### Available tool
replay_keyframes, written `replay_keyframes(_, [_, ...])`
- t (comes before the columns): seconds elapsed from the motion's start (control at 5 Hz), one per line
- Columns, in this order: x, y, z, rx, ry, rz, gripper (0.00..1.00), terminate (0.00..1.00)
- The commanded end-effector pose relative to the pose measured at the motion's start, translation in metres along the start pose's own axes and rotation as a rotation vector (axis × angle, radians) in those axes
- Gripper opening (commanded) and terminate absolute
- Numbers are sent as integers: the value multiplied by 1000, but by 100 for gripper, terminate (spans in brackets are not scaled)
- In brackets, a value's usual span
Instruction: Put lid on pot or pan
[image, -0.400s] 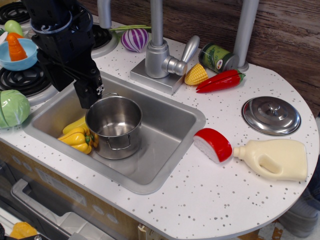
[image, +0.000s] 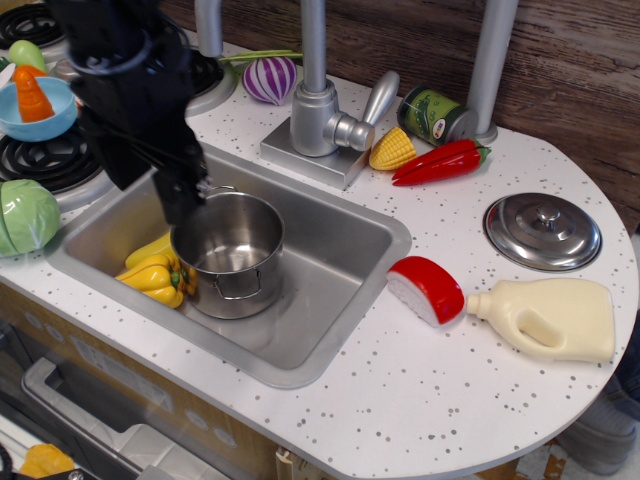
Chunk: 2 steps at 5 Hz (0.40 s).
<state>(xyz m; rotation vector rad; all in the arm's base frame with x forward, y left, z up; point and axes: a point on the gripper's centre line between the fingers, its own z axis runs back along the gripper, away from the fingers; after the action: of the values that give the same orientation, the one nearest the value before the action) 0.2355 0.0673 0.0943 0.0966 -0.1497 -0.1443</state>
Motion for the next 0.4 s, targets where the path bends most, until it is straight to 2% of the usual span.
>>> replay_keyframes(0.0, [76,-43,20,0,-50,-12,100,0])
replay_keyframes(0.2, [123,-86,9,29,-93,4,100,0])
